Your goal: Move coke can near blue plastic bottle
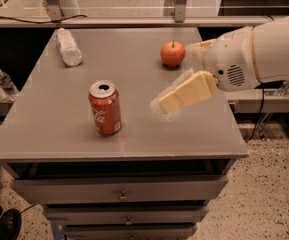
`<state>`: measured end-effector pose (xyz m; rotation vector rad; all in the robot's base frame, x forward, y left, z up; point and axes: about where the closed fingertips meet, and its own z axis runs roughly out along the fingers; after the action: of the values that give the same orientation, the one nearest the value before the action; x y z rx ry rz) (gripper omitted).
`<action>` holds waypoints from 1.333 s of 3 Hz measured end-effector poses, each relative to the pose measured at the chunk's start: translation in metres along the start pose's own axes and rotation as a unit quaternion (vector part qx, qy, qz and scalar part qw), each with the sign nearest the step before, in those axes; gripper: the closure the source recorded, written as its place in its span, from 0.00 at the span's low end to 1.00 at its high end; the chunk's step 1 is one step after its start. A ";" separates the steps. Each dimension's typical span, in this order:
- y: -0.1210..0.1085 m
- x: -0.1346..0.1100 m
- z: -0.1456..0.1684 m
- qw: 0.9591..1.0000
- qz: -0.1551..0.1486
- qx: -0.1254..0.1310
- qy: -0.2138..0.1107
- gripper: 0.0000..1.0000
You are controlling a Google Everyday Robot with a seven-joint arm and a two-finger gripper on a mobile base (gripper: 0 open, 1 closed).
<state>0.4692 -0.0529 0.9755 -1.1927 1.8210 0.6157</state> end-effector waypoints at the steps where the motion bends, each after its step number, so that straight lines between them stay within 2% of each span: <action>1: 0.003 -0.007 0.024 0.998 -0.023 -0.008 -0.059 0.00; 2: 0.012 -0.004 0.054 0.993 -0.039 -0.025 -0.104 0.00; 4: 0.032 0.003 0.103 0.984 -0.044 -0.059 -0.161 0.00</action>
Offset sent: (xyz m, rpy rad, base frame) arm 0.0161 0.0753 -0.0543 0.2702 -0.1673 0.1529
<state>0.4796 0.0377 0.9184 -1.1686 1.4690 0.8247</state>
